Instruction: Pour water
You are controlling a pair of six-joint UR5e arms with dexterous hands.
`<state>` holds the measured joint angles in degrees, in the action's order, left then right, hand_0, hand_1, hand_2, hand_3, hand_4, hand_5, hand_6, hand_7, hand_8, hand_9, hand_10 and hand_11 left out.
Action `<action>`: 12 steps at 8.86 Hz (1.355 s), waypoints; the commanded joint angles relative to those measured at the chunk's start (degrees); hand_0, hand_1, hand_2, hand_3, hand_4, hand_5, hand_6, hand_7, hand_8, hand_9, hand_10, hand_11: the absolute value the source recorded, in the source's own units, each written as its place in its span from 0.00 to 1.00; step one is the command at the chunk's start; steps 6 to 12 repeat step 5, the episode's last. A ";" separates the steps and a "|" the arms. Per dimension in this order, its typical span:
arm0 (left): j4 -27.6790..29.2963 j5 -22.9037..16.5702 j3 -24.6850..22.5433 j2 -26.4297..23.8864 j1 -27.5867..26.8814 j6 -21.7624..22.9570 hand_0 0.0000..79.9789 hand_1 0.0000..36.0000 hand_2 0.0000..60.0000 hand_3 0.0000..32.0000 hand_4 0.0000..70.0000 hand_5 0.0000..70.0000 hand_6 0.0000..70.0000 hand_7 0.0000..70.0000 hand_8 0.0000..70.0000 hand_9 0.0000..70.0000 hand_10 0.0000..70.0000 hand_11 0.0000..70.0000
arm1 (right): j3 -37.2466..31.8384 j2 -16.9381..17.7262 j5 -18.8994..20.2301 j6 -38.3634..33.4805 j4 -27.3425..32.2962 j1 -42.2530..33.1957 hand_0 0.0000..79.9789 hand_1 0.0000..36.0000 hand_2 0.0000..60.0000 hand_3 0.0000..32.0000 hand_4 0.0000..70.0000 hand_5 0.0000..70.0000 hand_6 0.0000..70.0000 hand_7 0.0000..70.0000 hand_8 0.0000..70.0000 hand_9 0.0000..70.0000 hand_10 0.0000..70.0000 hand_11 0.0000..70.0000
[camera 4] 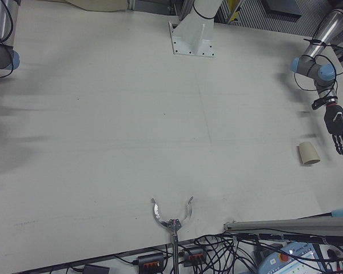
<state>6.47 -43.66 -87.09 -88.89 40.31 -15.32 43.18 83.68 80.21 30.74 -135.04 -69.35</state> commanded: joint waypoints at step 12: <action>0.03 0.24 -2.82 3.63 -0.58 0.29 0.25 0.00 0.00 0.41 0.00 0.05 0.00 0.06 0.10 0.00 0.00 0.00 | 2.78 0.16 0.73 -4.11 -0.05 -1.56 0.30 0.00 0.00 0.72 0.12 0.22 0.02 0.07 0.10 0.00 0.00 0.00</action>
